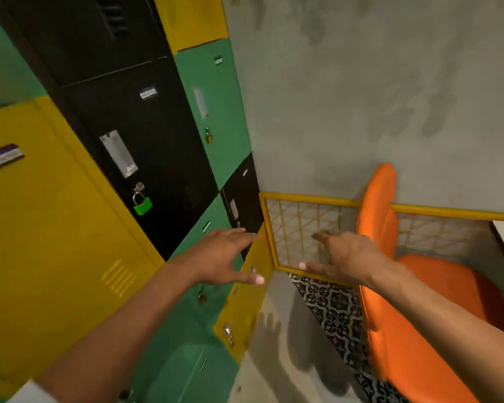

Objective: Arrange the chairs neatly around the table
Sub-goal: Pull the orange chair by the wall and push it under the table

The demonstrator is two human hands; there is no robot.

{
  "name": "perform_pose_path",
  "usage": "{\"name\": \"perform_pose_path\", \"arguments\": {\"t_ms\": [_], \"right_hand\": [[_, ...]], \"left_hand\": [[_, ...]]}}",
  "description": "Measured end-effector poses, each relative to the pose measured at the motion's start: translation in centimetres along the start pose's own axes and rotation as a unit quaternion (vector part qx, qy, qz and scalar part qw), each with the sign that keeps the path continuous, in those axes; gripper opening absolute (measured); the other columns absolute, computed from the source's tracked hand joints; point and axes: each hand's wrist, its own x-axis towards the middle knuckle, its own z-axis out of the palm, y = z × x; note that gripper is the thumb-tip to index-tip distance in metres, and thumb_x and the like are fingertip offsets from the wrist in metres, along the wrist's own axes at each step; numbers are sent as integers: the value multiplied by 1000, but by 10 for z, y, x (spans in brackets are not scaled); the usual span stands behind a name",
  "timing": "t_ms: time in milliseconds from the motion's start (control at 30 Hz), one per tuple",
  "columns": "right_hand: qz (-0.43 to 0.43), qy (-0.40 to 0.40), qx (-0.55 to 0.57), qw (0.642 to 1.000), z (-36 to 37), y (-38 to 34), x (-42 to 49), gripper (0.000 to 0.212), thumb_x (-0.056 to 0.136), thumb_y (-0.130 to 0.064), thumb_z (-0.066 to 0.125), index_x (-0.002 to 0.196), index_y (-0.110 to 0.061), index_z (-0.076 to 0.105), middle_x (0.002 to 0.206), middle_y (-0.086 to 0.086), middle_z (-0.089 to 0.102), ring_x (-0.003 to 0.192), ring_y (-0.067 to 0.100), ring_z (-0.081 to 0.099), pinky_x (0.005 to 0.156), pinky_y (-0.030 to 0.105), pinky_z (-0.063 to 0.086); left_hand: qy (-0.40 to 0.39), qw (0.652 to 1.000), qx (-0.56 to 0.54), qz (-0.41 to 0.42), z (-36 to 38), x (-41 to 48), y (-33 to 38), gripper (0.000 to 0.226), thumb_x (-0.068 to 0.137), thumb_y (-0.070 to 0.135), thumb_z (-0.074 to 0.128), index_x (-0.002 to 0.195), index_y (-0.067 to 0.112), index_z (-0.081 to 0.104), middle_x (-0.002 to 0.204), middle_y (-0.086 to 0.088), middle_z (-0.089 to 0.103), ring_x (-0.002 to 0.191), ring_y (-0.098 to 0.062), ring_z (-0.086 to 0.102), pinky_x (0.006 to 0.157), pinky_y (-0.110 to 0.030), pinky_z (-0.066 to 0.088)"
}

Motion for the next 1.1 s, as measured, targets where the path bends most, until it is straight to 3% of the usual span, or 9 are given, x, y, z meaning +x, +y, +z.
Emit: {"name": "perform_pose_path", "arguments": {"t_ms": [100,167,267,433,600,733,900,1033,1100], "right_hand": [[98,19,58,993,11,9,7,99,88,-92,49,164,-29,41,162,2,55,144,31,58,108,46,55],[173,19,77,982,14,14,6,99,86,-92,51,159,-25,45,152,8,62,135,36,64,99,47,57],[263,44,111,957,29,17,14,100,83,-94,49,153,-22,47,138,11,68,120,38,70,89,49,60],[370,52,151,915,45,18,37,105,86,-94,47,164,-26,35,152,3,60,124,30,67,91,45,60],[474,81,155,863,68,30,80,101,88,-95,40,163,-29,30,156,-1,55,128,26,63,95,46,60],[543,109,159,817,69,42,115,108,89,-95,34,172,-26,18,164,-1,49,137,27,59,98,46,57],[614,127,167,761,65,46,137,104,90,-94,33,169,-26,27,161,0,54,137,28,60,98,48,58],[692,104,157,697,78,47,164,107,88,-99,22,167,-28,34,154,-1,62,130,27,65,95,47,57],[732,75,126,665,90,50,179,109,86,-103,14,160,-30,44,144,-2,69,122,26,70,95,47,57]], "left_hand": [[-1,992,12,129,-5,69,-17,117,69,106,43,165,46,14,174,10,24,159,-15,20,123,-41,14],[-20,983,29,182,-13,115,-27,120,69,105,46,166,41,18,174,7,25,161,-16,21,128,-47,19],[-38,968,49,243,-26,201,-46,124,67,103,53,167,36,22,174,5,27,160,-16,23,130,-45,24],[-55,921,71,378,-38,324,-16,132,59,108,51,167,36,25,173,12,28,160,-12,22,127,-41,23],[-24,852,106,511,-39,422,35,135,58,112,41,168,34,22,174,14,24,161,-9,17,129,-41,19],[-18,806,131,577,-34,477,65,136,61,112,37,167,29,25,174,10,26,162,-11,18,131,-45,20],[-25,741,130,658,-39,539,96,130,63,110,42,165,31,31,171,11,32,160,-11,24,129,-43,21],[-65,717,150,678,-36,601,129,123,60,112,42,159,39,41,163,12,46,153,-12,37,126,-43,22],[-59,722,144,674,-31,630,145,119,56,113,42,151,43,51,153,13,57,144,-13,49,121,-43,29]]}}
